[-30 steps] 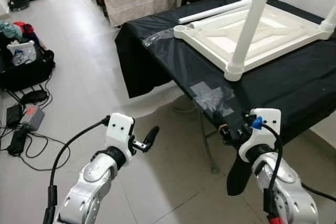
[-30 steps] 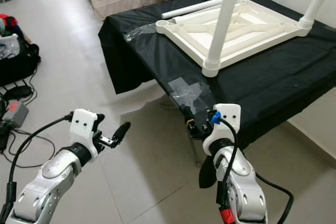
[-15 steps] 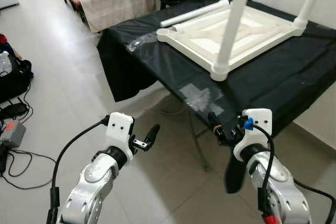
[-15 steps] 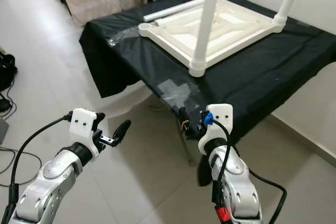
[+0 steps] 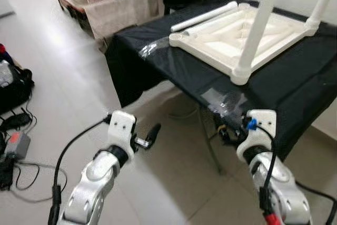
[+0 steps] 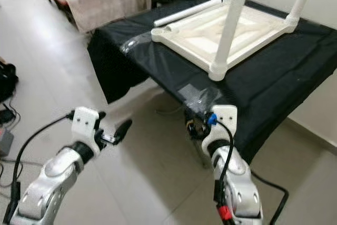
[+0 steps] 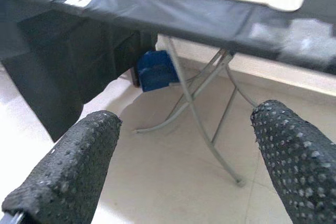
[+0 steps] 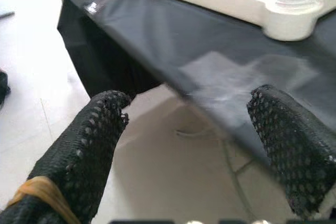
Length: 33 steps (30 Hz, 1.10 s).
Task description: Building children table
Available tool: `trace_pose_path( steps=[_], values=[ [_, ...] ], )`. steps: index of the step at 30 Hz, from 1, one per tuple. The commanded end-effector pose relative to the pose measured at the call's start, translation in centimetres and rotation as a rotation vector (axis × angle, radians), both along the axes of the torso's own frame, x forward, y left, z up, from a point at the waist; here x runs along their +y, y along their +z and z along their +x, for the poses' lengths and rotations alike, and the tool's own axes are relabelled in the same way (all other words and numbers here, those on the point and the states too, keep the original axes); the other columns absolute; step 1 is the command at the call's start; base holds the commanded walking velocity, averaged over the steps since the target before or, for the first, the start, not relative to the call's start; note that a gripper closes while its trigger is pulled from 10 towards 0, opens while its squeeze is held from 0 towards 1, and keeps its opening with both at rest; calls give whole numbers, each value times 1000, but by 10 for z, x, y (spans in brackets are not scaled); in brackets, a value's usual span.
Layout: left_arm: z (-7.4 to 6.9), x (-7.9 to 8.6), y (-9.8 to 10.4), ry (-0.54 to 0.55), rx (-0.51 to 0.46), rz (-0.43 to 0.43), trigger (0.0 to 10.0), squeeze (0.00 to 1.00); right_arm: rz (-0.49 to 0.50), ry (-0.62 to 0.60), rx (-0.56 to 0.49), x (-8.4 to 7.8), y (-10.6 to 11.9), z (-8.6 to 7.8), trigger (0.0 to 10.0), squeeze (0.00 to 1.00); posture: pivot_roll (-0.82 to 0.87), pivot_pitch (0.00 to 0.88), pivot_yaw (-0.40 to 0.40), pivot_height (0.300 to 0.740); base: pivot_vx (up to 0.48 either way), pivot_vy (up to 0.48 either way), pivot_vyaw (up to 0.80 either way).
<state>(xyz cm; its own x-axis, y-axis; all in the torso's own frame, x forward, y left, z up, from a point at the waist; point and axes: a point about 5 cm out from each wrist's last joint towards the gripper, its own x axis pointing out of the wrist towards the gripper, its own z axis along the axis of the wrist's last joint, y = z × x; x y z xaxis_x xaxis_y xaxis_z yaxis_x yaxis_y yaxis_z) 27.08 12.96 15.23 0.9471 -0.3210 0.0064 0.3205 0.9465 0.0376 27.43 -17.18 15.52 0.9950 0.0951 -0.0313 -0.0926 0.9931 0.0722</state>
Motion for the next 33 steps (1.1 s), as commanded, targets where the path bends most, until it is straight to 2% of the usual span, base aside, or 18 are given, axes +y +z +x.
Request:
trace_pose_path(
  steps=[1, 7, 13, 33],
  values=[
    [0, -1, -4, -2, 15, -3, 10000, 0, -2, 11, 19, 2, -5, -3, 10000, 0, -19, 128, 33, 740, 0, 480, -800],
    [2, -6, -4, -31, 14, 1, 10000, 0, 2, 6, 17, 0, -6, -4, 10000, 0, -23, 125, 29, 740, 0, 480, -800],
    [2, -4, -5, -30, 16, 1, 10000, 0, 1, 16, 13, 4, -6, -2, 10000, 0, -13, 121, 29, 740, 0, 480, -800],
    [7, -4, -1, -34, -6, -3, 10000, 0, 4, 7, -4, 4, -4, 0, 10000, 0, -16, 126, 36, 740, 0, 480, 0]
  ],
)
